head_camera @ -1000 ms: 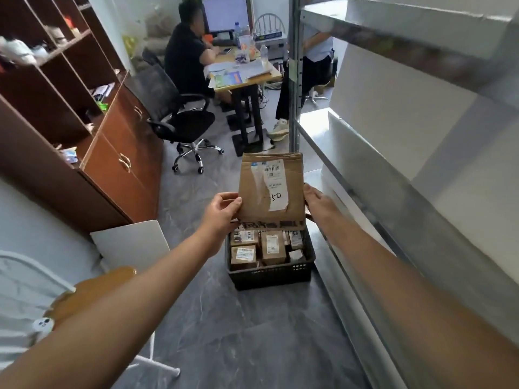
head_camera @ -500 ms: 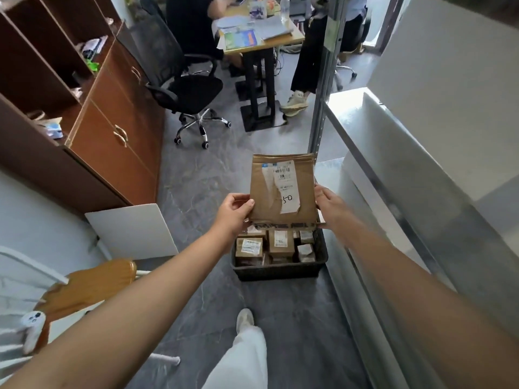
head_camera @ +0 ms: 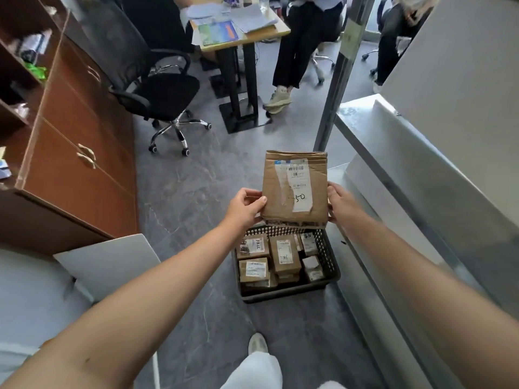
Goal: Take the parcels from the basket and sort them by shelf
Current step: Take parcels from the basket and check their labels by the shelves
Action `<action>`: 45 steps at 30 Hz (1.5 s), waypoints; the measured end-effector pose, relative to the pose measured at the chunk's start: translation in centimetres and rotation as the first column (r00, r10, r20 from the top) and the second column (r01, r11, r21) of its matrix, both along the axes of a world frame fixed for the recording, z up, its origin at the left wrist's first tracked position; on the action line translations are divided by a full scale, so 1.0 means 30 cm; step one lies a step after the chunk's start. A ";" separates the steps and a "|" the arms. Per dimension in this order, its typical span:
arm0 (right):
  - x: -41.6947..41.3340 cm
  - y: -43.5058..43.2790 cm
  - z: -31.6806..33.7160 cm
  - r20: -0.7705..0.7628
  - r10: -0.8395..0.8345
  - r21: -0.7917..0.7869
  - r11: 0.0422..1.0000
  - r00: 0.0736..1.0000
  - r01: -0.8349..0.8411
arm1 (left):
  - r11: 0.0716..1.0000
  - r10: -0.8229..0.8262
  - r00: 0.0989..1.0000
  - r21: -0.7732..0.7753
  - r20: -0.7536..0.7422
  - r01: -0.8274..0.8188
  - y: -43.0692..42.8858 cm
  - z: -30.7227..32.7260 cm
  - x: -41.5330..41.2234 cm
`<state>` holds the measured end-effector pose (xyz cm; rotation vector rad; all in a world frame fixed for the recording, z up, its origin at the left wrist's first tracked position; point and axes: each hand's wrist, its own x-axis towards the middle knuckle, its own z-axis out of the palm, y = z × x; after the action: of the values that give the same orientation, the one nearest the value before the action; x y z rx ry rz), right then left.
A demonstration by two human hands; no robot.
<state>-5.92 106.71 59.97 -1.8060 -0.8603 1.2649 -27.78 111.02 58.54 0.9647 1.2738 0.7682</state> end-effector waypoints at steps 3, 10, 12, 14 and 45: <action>0.004 0.049 -0.017 0.076 -0.012 -0.031 0.999 0.997 0.014 | 1.000 -0.019 1.000 -0.021 -0.008 0.019 0.052 -0.026 0.011; 0.057 0.138 -0.109 0.053 -0.013 -0.102 0.995 0.999 0.018 | 0.996 -0.027 0.996 -0.089 -0.090 0.019 0.128 -0.130 0.062; 0.074 0.160 -0.157 0.043 0.018 -0.125 0.992 0.999 -0.012 | 0.993 -0.027 0.991 -0.116 -0.129 0.012 0.158 -0.165 0.083; 0.098 0.186 -0.212 0.010 0.043 -0.166 0.985 0.999 -0.041 | 0.990 -0.031 0.986 -0.141 -0.165 0.008 0.192 -0.208 0.104; 0.287 0.429 -2.042 -0.144 0.276 -0.529 0.790 0.950 -0.309 | 0.879 0.043 0.875 -0.399 -0.482 -0.263 0.269 -1.906 0.367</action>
<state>2.70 119.58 -1.28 -2.1090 -0.8198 1.9125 -16.76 119.08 1.36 0.6753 1.8709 0.3287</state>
